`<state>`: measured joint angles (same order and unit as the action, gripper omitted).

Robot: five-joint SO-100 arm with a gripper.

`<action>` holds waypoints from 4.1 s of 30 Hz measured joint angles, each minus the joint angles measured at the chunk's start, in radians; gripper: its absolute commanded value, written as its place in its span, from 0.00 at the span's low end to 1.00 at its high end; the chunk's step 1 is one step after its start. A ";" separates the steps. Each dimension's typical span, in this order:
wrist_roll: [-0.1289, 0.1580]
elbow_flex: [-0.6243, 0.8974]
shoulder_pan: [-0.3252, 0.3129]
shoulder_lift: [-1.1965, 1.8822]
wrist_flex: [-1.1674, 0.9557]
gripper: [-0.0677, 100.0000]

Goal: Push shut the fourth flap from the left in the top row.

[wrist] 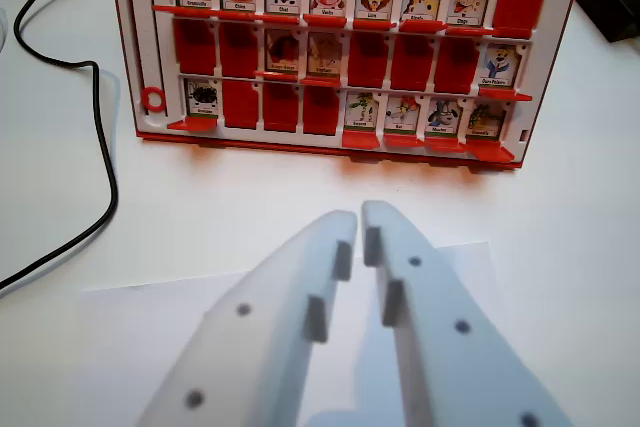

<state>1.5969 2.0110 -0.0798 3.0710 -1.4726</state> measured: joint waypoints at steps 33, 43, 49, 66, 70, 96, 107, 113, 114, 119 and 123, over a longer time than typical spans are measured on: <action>-0.012 0.003 -0.003 -0.215 0.130 0.00; -0.018 0.153 -0.005 -0.380 0.347 0.00; -0.018 0.229 -0.005 -0.482 0.508 0.00; -0.018 0.241 -0.026 -0.879 0.856 0.00; -0.018 0.241 -0.021 -0.943 0.894 0.00; 0.003 0.080 0.017 -1.243 1.046 0.00; 0.003 -0.023 0.015 -1.331 1.049 0.00; 0.003 -0.078 0.005 -1.373 1.049 0.00; 0.003 -0.092 0.005 -1.384 1.049 0.00; 0.006 -0.178 0.000 -1.463 1.049 0.00; 0.015 -0.239 -0.006 -1.509 1.049 0.00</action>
<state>1.6122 1.7717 -0.0859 1.5616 -0.4234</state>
